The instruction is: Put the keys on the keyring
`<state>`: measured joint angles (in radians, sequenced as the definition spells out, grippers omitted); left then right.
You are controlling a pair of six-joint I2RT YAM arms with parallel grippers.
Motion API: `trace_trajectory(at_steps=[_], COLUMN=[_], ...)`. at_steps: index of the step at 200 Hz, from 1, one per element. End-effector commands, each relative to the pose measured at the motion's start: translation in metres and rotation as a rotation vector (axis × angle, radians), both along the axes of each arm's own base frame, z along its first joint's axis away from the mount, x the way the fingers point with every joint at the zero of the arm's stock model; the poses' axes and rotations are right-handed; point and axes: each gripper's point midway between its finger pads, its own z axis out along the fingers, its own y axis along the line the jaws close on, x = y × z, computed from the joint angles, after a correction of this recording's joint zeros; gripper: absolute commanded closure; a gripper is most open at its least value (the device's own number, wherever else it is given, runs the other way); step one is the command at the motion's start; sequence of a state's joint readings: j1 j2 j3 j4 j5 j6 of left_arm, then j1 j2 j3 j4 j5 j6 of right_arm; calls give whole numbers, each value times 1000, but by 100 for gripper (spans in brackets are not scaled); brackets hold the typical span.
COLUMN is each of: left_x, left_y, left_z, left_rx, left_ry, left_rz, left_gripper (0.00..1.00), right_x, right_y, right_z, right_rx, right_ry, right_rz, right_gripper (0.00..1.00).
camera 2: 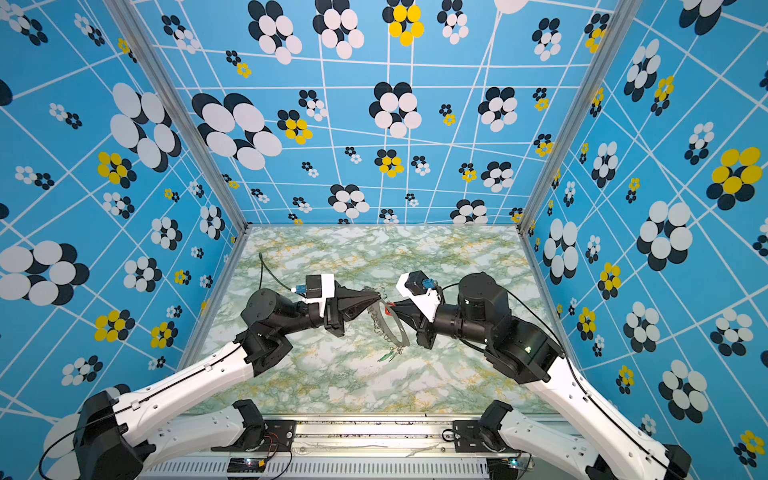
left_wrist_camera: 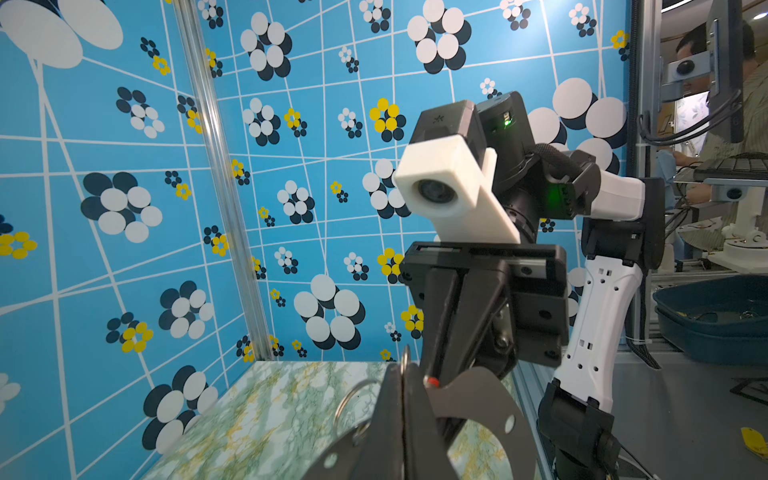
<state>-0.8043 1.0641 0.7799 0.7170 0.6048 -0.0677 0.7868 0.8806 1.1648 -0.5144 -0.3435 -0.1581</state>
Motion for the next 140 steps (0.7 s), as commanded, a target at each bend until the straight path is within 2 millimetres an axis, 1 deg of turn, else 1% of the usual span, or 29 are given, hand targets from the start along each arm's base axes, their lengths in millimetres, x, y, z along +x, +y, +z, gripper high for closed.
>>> trace_trajectory(at_steps=[1, 25, 56, 71, 74, 78, 84, 88, 91, 101, 107, 116, 127, 140], left_x=[3, 3, 3, 6, 6, 7, 8, 9, 9, 13, 15, 19, 22, 27], left_y=[14, 10, 7, 5, 5, 4, 4, 5, 5, 7, 9, 12, 16, 22], left_z=[13, 8, 8, 3, 2, 0, -3, -5, -8, -14, -18, -26, -33, -42], left_rx=[-43, -31, -22, 1, 6, 14, 22, 27, 33, 46, 59, 80, 99, 124], left_ry=[-26, -8, -2, 10, 12, 16, 20, 23, 27, 41, 50, 67, 89, 121], left_rz=[53, 31, 21, 28, 29, 33, 41, 49, 56, 90, 110, 142, 181, 229], left_gripper=[100, 100, 100, 100, 95, 86, 68, 59, 50, 33, 26, 19, 15, 12], right_x=[-6, -4, -5, -6, -5, -5, -4, -5, -4, -2, -2, -1, 1, 4], right_y=[-24, -30, -27, -27, -28, -29, -30, -31, -31, -32, -33, -33, -32, -31], right_z=[-2, 2, 6, 11, 12, 13, 14, 14, 15, 15, 14, 12, 8, 4], right_rx=[-104, -151, -162, -161, -161, -161, -167, -172, -176, -194, -206, -226, -249, -261], right_ry=[-14, -34, -33, -40, -45, -48, -52, -57, -57, -57, -54, -46, -28, -12], right_rz=[-52, -70, -48, -48, -50, -53, -58, -60, -63, -67, -70, -72, -72, -81], right_gripper=[100, 100, 100, 100, 100, 100, 100, 100, 100, 100, 100, 100, 100, 100])
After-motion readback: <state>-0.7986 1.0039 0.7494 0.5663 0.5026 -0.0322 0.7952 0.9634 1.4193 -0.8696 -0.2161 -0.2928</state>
